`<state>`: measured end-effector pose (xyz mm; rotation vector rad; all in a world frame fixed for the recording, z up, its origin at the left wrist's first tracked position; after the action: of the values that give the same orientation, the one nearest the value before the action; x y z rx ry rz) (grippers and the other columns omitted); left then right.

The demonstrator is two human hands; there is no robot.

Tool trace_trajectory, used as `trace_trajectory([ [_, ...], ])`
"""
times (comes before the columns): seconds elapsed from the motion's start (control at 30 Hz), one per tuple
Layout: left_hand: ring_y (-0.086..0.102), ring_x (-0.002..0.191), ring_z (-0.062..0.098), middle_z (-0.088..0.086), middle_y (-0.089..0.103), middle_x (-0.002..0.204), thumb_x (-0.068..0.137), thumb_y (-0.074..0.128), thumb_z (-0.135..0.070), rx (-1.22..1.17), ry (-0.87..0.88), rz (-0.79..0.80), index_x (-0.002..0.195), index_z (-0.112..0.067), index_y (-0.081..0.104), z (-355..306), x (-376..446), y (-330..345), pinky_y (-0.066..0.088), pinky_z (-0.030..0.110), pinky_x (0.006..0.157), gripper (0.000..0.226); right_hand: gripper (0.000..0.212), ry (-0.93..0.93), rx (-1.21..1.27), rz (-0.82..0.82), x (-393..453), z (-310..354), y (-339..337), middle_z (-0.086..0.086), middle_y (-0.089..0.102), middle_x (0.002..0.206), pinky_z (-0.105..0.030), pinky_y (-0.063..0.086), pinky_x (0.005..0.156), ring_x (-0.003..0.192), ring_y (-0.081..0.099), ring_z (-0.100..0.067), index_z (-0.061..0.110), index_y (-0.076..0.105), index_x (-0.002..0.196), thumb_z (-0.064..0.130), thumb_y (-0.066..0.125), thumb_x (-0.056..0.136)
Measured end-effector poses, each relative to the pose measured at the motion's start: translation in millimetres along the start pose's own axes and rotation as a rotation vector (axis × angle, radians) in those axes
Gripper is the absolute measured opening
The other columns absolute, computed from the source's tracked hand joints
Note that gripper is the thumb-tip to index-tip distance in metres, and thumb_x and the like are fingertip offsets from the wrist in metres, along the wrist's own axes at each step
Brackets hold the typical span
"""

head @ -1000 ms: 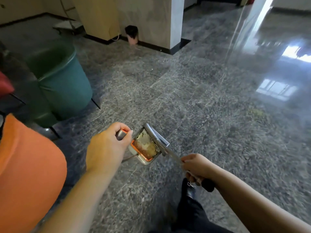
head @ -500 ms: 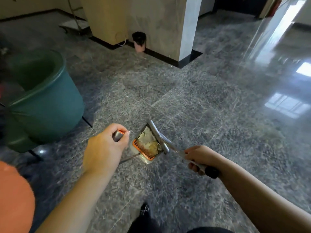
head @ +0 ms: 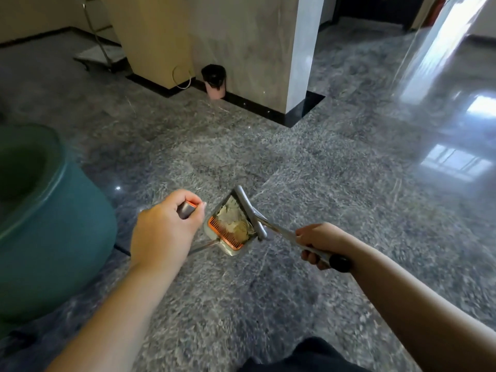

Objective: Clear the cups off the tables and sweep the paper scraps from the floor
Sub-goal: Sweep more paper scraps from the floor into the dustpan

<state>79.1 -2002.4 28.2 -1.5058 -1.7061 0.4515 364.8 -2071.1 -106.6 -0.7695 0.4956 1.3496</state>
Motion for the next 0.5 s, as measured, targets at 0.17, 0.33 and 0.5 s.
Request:
trace_trajectory([
  [0.17, 0.059, 0.06, 0.0, -0.02, 0.063, 0.063, 0.082, 0.068, -0.043, -0.001, 0.011, 0.003, 0.086, -0.039, 0.06, 2.9, 103.8, 45.0, 0.046, 0.025, 0.048, 0.009, 0.02, -0.001, 0.026, -0.002, 82.0, 73.5, -19.7, -0.01, 0.054, 0.055, -0.017, 0.034, 0.039, 0.034, 0.045, -0.016, 0.005, 0.061, 0.108, 0.007, 0.05, 0.09],
  [0.33, 0.061, 0.062, 0.009, -0.016, 0.064, 0.063, 0.082, 0.067, -0.042, 0.024, -0.027, 0.001, 0.085, -0.037, 0.061, 5.7, 205.3, 104.2, 0.05, 0.032, 0.053, 0.008, 0.016, 0.013, 0.043, 0.021, 173.3, 149.6, -49.3, -0.011, 0.053, 0.054, -0.017, 0.033, 0.039, 0.034, 0.045, -0.016, 0.009, 0.062, 0.101, 0.008, 0.05, 0.091],
  [0.5, 0.062, 0.061, 0.012, -0.012, 0.065, 0.063, 0.082, 0.07, -0.04, 0.051, -0.076, -0.023, 0.082, -0.034, 0.063, -2.6, 321.8, 160.4, 0.051, 0.032, 0.051, 0.009, 0.023, 0.017, 0.003, 0.044, 266.9, 243.8, -96.9, -0.012, 0.053, 0.059, -0.016, 0.033, 0.039, 0.033, 0.046, -0.015, 0.006, 0.061, 0.111, 0.008, 0.049, 0.091],
])
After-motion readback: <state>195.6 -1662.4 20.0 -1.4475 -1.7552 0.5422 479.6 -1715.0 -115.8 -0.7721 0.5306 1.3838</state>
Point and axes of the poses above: each hand's wrist, its own x-axis towards the middle knuckle, its own y-axis out of the palm, z = x × y, the point moved 8 cm from there along x, towards the middle knuckle
